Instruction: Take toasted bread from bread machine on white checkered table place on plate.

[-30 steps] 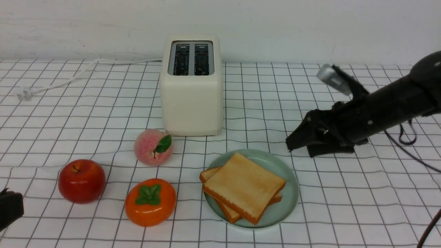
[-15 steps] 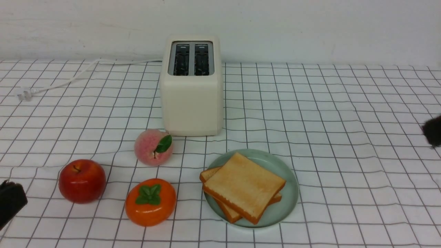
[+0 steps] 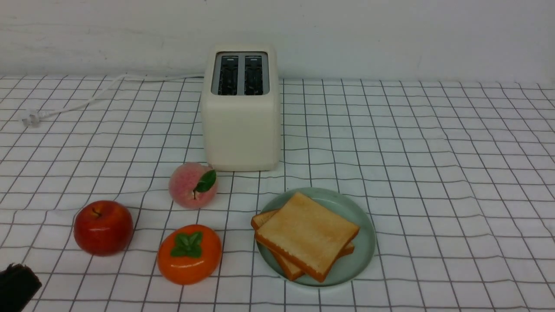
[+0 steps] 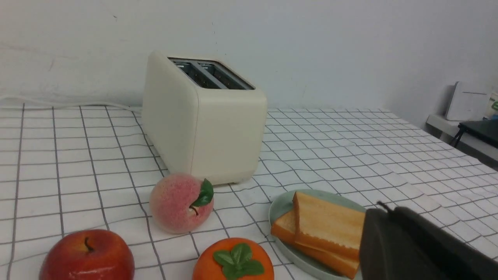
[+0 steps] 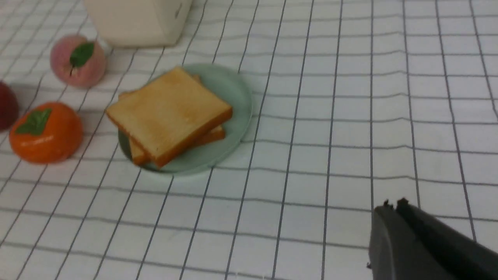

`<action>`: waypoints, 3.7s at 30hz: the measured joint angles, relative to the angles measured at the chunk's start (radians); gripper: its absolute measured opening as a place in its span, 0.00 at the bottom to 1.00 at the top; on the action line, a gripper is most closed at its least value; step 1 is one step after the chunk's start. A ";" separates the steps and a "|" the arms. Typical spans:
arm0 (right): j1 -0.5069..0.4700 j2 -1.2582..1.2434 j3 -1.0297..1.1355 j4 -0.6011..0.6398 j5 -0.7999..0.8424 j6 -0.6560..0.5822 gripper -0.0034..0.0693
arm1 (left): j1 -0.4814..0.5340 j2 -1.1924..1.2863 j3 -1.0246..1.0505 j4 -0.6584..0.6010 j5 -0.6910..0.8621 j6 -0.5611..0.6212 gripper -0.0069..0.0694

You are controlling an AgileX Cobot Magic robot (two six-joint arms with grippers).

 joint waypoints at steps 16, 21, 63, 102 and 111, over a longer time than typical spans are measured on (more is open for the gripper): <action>0.000 -0.026 0.276 -0.007 -0.345 0.057 0.07 | 0.000 0.000 0.006 0.001 0.035 0.000 0.08; 0.000 -0.026 0.310 -0.031 -0.342 0.057 0.07 | 0.000 0.000 0.006 0.001 0.038 0.000 0.08; -0.040 -0.195 0.580 -0.245 -0.506 0.083 0.03 | 0.000 -0.001 0.007 0.003 0.042 0.000 0.11; -0.040 -0.195 0.580 -0.246 -0.505 0.083 0.09 | 0.542 -0.082 0.265 -0.147 0.148 0.122 0.07; -0.040 -0.195 0.580 -0.246 -0.505 0.083 0.10 | 0.542 -0.082 0.265 -0.147 0.147 0.123 0.07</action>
